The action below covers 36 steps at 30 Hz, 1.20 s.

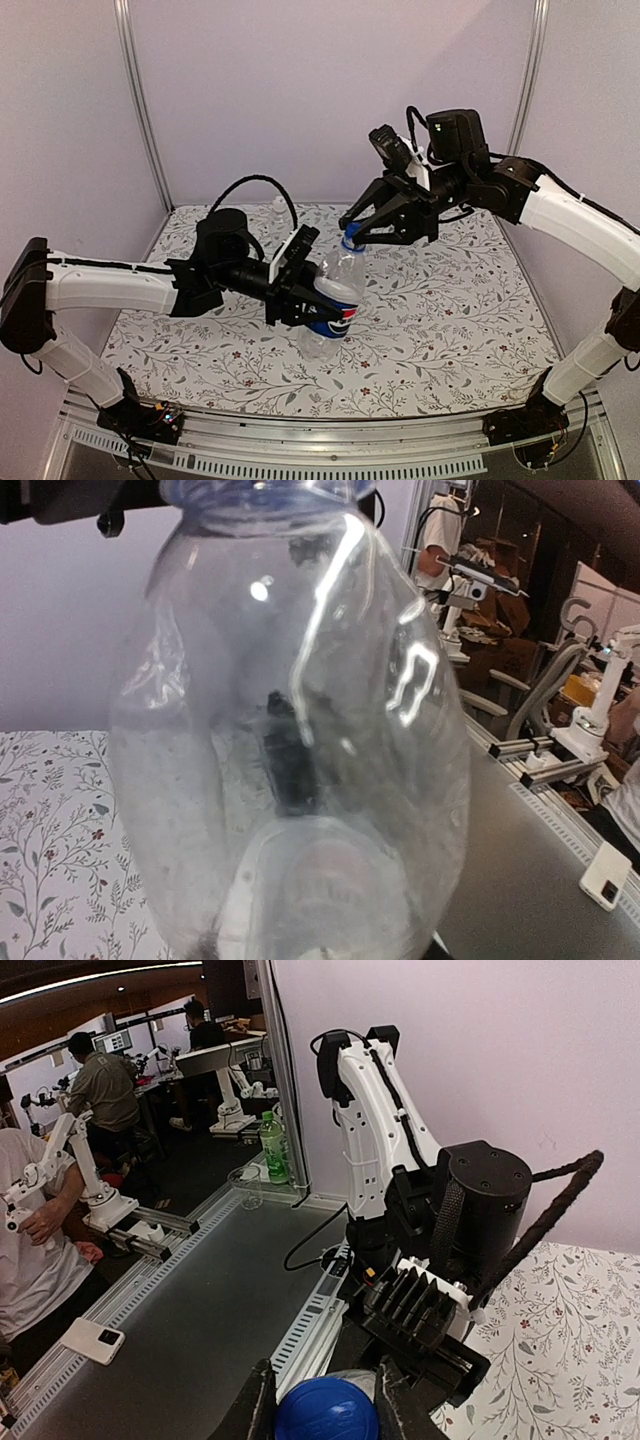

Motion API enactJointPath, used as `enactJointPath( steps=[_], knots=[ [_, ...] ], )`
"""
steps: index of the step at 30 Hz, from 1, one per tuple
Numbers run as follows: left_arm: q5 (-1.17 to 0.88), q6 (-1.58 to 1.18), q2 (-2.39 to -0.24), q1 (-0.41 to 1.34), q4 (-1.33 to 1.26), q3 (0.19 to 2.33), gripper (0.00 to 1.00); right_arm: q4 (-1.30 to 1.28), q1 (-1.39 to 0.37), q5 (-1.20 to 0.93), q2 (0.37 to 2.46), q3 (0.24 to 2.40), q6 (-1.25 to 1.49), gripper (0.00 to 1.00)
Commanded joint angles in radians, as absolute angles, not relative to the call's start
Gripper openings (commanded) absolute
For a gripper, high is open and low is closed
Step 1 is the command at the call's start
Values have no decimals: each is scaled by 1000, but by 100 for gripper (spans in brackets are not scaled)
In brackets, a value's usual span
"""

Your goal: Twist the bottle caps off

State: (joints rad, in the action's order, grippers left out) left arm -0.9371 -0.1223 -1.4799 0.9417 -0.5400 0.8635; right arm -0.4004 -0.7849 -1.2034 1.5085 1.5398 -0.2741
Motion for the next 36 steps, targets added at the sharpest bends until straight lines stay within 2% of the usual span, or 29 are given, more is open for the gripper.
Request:
enactJointPath(
  steps=[1, 10, 17, 21, 26, 31, 36],
  knots=[
    [-1045, -136, -1496, 939, -588, 885, 32, -408, -767, -1316, 1507, 1593, -296, 11],
    [-1115, -203, -1528, 940, -641, 894, 32, -377, -767, -1348, 1521, 1622, -270, 10],
    [-977, -160, -1483, 927, -607, 878, 32, -356, -743, -1170, 1485, 1604, -208, 10],
    [-801, -129, -1441, 919, -565, 871, 32, -254, -679, -992, 1429, 1508, -71, 10],
    [-476, -85, -1375, 918, -535, 836, 33, -150, -578, -778, 1300, 1357, 98, 10],
    [-186, -79, -1324, 907, -542, 800, 35, -153, -565, -604, 1216, 1240, 116, 11],
    [-34, -77, -1293, 894, -545, 780, 37, -148, -566, -490, 1222, 1110, 106, 12]
  ],
)
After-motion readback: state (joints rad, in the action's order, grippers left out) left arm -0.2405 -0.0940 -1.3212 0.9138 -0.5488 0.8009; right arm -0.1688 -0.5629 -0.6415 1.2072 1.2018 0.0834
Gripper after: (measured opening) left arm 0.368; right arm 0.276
